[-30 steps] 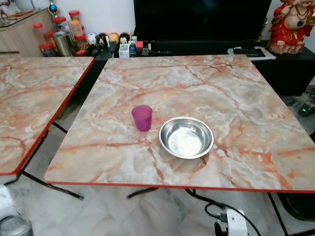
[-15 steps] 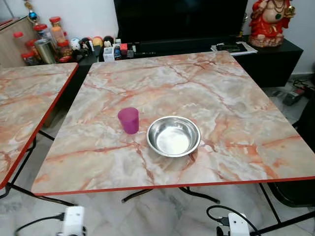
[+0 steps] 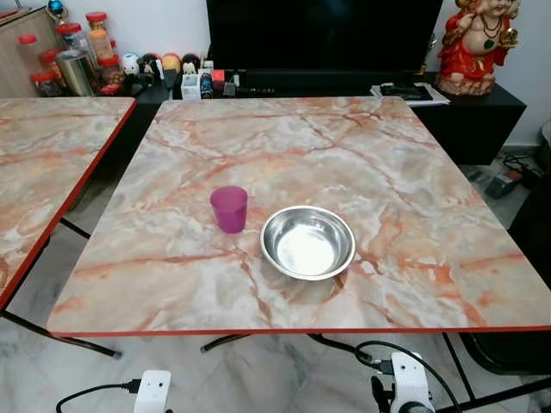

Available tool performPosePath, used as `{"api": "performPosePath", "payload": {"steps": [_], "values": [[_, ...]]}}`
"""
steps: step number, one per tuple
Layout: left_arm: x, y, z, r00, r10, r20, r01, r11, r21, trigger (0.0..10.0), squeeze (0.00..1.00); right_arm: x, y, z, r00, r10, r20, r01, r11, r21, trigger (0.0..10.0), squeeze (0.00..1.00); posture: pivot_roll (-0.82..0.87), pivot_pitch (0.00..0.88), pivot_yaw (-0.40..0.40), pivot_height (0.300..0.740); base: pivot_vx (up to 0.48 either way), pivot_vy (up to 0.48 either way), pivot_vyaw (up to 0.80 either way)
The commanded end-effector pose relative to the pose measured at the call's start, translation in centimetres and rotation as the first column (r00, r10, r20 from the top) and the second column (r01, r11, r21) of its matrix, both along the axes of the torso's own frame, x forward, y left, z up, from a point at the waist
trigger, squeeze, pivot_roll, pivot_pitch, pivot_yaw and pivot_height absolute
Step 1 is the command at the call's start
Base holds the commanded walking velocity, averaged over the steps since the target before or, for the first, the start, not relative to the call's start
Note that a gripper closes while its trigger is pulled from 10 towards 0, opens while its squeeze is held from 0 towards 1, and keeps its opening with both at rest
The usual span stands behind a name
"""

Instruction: Setting the table

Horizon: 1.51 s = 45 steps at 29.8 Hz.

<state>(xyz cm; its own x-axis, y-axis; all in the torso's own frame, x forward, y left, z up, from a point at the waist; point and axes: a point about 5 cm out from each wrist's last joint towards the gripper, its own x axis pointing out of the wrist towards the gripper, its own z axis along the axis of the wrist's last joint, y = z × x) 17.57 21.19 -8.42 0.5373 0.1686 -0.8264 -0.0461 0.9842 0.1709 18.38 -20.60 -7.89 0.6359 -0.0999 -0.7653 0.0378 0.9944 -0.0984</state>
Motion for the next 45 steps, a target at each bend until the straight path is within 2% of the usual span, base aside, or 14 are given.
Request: {"api": "performPosePath", "payload": {"steps": [1,28,41,45], "values": [[-0.4,0.3,-0.2,1.000,0.021,-0.021,-0.021,1.000,0.006,10.0,0.00,0.6,0.4,0.2,1.000,0.004,0.012,-0.004,1.000,0.011,10.0,0.00,-0.05,0.000,-0.020,0.740,0.000,0.368,0.00],[0.2,0.2,0.1,1.000,-0.015,-0.018,0.015,1.000,0.025,10.0,0.00,0.1,1.1,-0.2,1.000,-0.027,-0.009,0.027,0.999,0.028,10.0,0.00,-0.06,0.000,0.011,0.740,0.000,0.422,0.00],[0.0,0.4,0.0,1.000,-0.004,-0.024,0.004,1.000,0.029,10.0,0.00,0.1,1.4,-0.2,1.000,0.021,-0.017,-0.021,1.000,-0.001,10.0,0.00,-0.06,0.000,0.018,0.740,0.000,0.417,0.13],[0.2,0.4,0.1,1.000,-0.005,-0.019,0.005,1.000,0.030,10.0,0.00,0.3,1.3,-0.1,1.000,-0.011,-0.013,0.011,1.000,0.019,10.0,0.00,-0.05,0.000,0.016,0.740,0.000,0.416,0.00]]}}
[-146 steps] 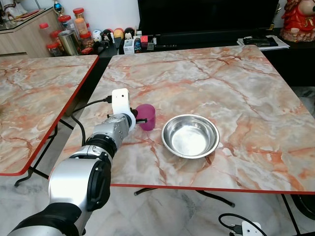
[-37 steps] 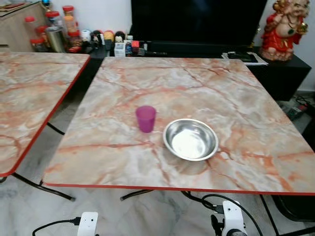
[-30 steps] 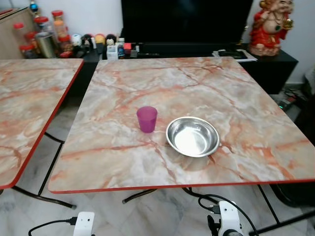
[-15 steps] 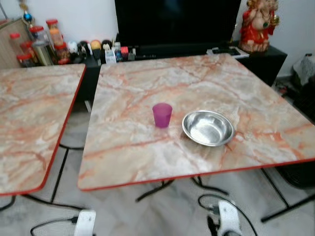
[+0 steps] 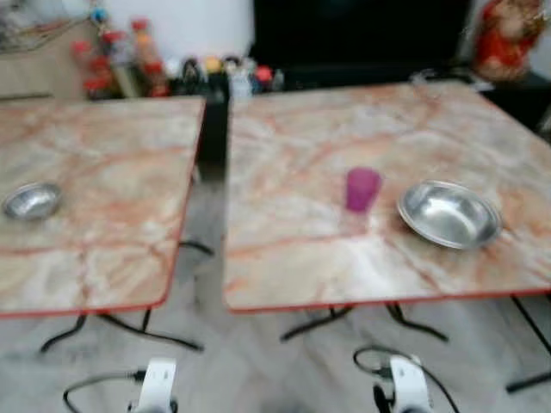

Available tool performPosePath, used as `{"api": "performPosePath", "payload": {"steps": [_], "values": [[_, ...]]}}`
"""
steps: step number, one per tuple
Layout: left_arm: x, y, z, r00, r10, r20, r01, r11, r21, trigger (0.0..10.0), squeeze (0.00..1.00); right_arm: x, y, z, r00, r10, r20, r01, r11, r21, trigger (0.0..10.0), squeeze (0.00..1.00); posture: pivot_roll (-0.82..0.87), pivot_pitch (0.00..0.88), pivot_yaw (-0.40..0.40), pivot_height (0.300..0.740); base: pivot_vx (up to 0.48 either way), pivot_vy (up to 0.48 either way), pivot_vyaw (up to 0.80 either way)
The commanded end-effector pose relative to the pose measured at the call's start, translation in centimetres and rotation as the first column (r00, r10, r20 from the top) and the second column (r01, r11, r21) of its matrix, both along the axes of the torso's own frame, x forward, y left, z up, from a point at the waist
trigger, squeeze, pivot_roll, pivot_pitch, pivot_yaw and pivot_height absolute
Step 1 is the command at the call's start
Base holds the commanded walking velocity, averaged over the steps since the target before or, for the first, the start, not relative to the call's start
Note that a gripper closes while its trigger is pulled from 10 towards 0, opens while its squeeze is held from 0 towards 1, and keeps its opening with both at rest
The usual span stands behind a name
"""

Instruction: Setting the table

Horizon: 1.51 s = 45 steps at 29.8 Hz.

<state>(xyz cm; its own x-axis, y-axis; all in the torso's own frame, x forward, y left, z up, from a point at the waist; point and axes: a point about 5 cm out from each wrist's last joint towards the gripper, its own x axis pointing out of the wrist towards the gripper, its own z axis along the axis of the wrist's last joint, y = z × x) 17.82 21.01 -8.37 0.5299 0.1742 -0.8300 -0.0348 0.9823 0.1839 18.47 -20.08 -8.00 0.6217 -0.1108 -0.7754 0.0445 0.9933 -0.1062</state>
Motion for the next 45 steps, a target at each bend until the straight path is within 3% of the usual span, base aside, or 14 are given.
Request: {"api": "performPosePath", "payload": {"steps": [1,23,35,45], "values": [[0.00,0.56,0.09,1.000,0.005,-0.007,-0.005,1.000,0.017,10.0,0.00,0.20,0.82,-0.03,1.000,0.002,0.003,-0.002,1.000,0.024,10.0,0.00,-0.05,0.000,0.013,0.740,0.000,0.416,0.00],[0.24,0.89,0.27,1.000,-0.001,-0.003,0.001,1.000,0.027,10.0,0.00,0.13,0.61,-0.05,1.000,0.022,-0.006,-0.022,1.000,0.017,10.0,0.00,-0.09,0.000,0.015,0.740,0.000,0.417,0.00],[-0.42,1.13,0.01,1.000,0.008,-0.021,-0.007,1.000,0.030,10.0,0.00,0.45,0.97,0.05,0.999,0.034,-0.001,-0.034,0.999,0.021,10.0,0.00,-0.09,0.000,0.014,0.740,0.000,0.418,0.00],[-0.26,1.30,0.12,1.000,-0.001,-0.017,0.002,0.999,0.036,10.0,0.00,0.33,0.77,0.02,1.000,-0.001,0.003,0.000,1.000,0.026,10.0,0.00,-0.06,0.000,0.023,0.740,0.000,0.420,0.00]]}}
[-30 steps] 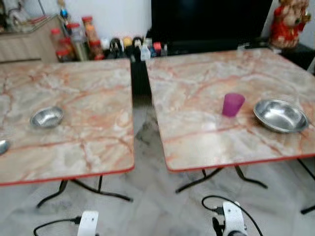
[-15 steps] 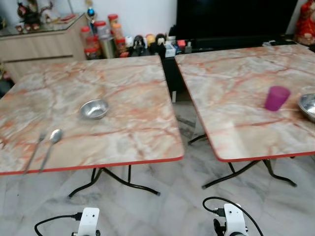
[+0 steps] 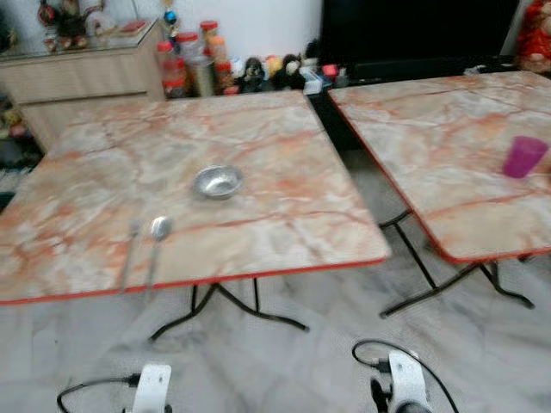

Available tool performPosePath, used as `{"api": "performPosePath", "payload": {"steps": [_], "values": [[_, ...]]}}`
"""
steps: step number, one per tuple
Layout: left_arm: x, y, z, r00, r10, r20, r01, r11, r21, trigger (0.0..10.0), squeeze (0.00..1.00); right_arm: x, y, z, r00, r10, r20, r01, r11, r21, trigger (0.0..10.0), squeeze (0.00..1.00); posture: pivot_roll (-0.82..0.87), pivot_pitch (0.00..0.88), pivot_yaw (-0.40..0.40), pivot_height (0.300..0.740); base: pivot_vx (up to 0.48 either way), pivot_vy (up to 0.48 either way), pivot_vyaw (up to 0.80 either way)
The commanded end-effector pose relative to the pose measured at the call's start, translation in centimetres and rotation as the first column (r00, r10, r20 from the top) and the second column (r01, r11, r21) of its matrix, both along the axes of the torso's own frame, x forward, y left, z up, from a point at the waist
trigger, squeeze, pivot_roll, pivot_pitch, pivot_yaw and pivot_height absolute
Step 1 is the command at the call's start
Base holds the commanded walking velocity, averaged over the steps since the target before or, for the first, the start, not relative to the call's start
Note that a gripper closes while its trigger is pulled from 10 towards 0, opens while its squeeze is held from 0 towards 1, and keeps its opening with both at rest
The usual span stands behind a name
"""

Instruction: Setting the table

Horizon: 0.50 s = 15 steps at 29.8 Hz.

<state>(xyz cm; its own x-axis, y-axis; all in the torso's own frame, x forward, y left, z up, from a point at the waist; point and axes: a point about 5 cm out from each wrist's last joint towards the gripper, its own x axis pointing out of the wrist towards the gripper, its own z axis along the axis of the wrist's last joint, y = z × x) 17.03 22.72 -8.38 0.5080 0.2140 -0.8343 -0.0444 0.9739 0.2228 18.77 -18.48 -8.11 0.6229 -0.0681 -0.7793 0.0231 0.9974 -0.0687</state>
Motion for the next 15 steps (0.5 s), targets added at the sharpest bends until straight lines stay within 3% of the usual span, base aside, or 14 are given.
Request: {"api": "performPosePath", "payload": {"steps": [1,7,15], "values": [[0.53,-0.41,0.14,1.000,-0.016,0.005,0.017,1.000,-0.003,10.0,0.00,0.02,-0.85,0.12,1.000,-0.023,0.004,0.023,1.000,-0.012,10.0,0.00,-0.06,0.000,0.023,0.740,0.000,0.420,0.00],[0.69,-0.11,0.28,1.000,0.004,0.016,-0.004,1.000,-0.001,10.0,0.00,-0.11,-0.91,0.06,0.999,-0.033,0.000,0.033,0.999,-0.010,10.0,0.00,-0.04,0.000,0.010,0.740,0.000,0.419,0.00],[0.70,-0.13,0.30,0.999,0.014,0.031,-0.014,1.000,-0.008,10.0,0.00,-0.01,-0.65,0.07,0.999,-0.033,0.001,0.033,0.999,-0.004,10.0,0.00,-0.04,0.000,0.009,0.740,0.000,0.000,0.00]]}}
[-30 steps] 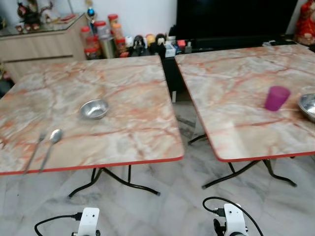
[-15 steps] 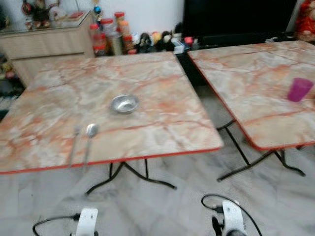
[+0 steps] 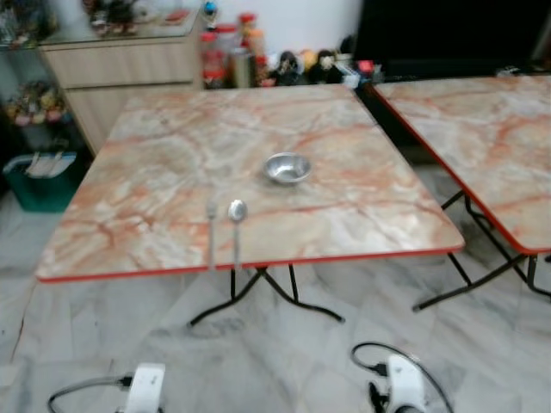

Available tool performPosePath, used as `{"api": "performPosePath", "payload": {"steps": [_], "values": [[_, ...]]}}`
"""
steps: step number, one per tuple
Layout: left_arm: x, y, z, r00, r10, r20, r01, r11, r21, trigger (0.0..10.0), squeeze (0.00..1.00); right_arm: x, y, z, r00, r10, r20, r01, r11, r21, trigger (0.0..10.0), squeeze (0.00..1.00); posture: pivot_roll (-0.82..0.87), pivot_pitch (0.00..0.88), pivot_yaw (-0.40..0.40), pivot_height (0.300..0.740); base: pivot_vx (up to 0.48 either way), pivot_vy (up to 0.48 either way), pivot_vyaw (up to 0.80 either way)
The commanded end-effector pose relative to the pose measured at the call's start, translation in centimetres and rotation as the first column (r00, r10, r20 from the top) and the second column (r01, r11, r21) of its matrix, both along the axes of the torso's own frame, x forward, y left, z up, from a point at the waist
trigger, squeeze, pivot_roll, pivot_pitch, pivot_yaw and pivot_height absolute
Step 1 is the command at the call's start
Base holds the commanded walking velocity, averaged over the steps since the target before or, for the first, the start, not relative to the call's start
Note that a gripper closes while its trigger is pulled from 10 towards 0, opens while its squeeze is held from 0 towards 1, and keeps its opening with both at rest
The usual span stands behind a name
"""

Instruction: Setting the table

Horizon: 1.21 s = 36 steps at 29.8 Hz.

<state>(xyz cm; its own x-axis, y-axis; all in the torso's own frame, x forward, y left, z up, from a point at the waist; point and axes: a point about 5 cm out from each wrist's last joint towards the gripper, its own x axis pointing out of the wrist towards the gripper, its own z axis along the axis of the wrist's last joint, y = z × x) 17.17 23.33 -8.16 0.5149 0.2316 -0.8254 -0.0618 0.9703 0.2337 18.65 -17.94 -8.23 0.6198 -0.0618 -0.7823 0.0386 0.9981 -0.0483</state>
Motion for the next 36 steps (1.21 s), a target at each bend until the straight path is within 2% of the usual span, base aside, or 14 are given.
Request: {"api": "performPosePath", "payload": {"steps": [1,31,36], "values": [[0.6,-0.7,0.1,1.000,-0.001,0.019,0.001,1.000,-0.020,10.0,0.00,0.1,-1.2,0.2,1.000,-0.018,0.004,0.018,1.000,-0.024,10.0,0.00,-0.04,0.000,0.011,0.740,0.000,0.000,0.00],[0.5,-1.7,-0.1,0.999,-0.027,0.026,0.029,0.998,-0.050,10.0,0.00,-0.1,-1.0,0.0,1.000,-0.011,-0.008,0.011,1.000,-0.022,10.0,0.00,-0.04,0.000,0.003,0.740,0.000,0.000,0.00],[0.4,-1.9,-0.2,0.999,-0.031,0.022,0.032,0.998,-0.052,10.0,0.00,-0.2,-1.1,0.0,1.000,-0.006,-0.013,0.006,1.000,-0.026,10.0,0.00,-0.04,0.000,-0.002,0.740,0.000,-0.257,0.00]]}}
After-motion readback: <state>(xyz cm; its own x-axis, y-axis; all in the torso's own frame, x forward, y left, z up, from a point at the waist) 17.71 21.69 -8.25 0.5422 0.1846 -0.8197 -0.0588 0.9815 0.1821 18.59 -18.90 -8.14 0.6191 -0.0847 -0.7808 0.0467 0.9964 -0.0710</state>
